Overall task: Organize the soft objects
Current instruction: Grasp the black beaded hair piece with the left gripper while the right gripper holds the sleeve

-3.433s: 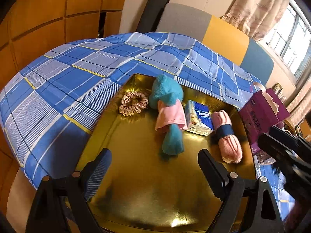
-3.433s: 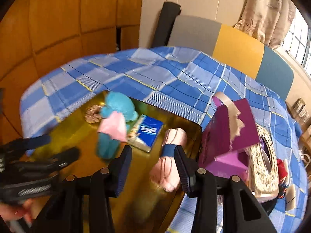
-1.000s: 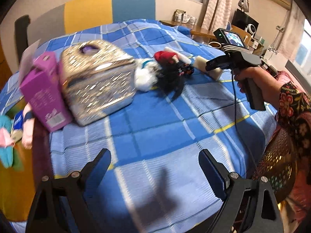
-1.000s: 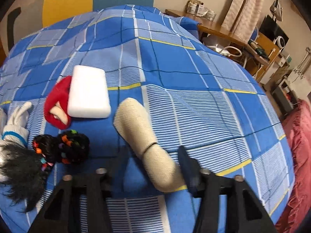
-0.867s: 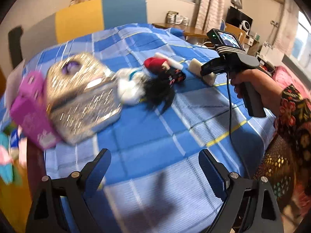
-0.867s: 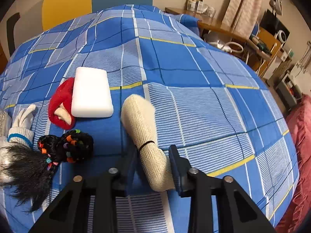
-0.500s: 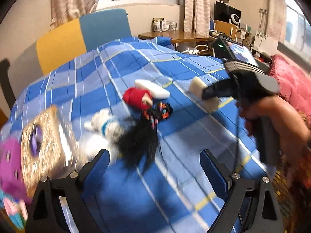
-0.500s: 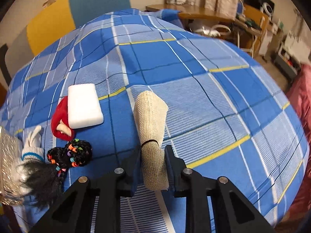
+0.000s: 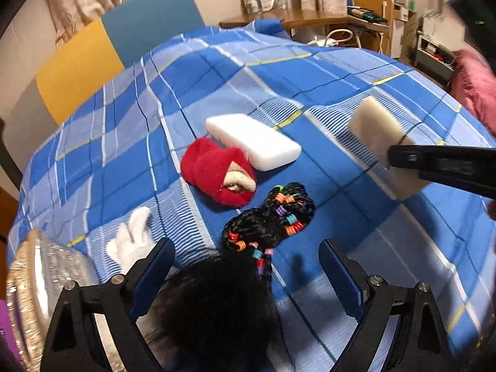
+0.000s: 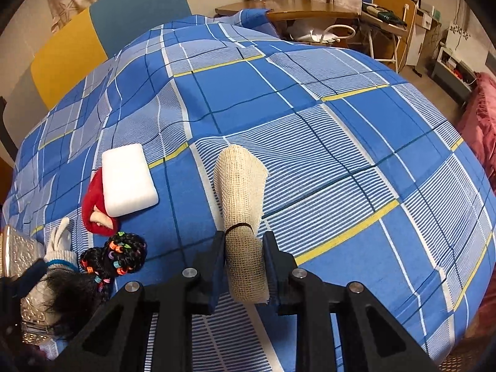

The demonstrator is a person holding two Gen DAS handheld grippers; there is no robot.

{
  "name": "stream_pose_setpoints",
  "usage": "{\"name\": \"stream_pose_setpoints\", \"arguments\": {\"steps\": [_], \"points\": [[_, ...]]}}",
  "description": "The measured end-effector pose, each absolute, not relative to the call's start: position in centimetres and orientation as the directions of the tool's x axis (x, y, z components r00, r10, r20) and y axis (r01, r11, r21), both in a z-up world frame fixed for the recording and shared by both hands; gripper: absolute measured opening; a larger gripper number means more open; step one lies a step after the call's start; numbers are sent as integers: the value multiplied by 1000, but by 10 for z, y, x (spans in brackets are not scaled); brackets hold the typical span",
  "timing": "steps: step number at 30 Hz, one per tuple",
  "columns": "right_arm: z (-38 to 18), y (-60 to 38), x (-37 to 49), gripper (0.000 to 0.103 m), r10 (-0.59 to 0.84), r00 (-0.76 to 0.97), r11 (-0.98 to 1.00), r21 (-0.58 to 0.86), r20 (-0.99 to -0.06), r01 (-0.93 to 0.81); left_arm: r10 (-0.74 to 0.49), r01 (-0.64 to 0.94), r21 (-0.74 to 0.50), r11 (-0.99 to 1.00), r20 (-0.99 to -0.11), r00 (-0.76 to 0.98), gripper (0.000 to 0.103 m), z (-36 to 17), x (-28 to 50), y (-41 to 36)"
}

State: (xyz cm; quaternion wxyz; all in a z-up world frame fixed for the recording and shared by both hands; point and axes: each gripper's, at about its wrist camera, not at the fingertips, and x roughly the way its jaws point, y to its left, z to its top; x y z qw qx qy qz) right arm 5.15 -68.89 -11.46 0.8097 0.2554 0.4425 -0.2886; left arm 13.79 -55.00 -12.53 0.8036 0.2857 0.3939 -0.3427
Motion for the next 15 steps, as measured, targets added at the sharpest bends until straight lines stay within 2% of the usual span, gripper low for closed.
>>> {"name": "stream_pose_setpoints", "arguments": {"steps": [2, 4, 5, 6, 7, 9, 11, 15], "points": [[-113, -688, 52, 23, -237, 450, 707, 165, -861, 688, -318, 775, 188, 604, -834, 451, 94, -134, 141, -553], [-113, -686, 54, 23, -237, 453, 712, 163, -860, 683, -330, 787, 162, 595, -844, 423, 84, -142, 142, -555], [-113, -685, 54, 23, -235, 453, 715, 163, -860, 680, -335, 796, 141, 589, -854, 399, 68, -145, 142, -554], [-113, -684, 55, 23, -232, 454, 717, 165, -860, 677, -336, 804, 114, 584, -867, 367, 57, -149, 140, -553], [-113, -684, 55, 23, -230, 455, 717, 166, -860, 677, -350, 804, 100, 586, -864, 363, 54, -149, 139, -551], [-113, -684, 55, 23, -230, 458, 716, 169, -859, 677, -372, 809, 69, 583, -863, 342, 40, -148, 134, -547], [-113, -684, 55, 23, -231, 458, 713, 170, -859, 680, -384, 814, 63, 577, -859, 339, 33, -147, 128, -544], [-113, -684, 54, 23, -231, 457, 715, 169, -859, 678, -397, 821, 71, 566, -849, 348, 30, -147, 115, -536]]}}
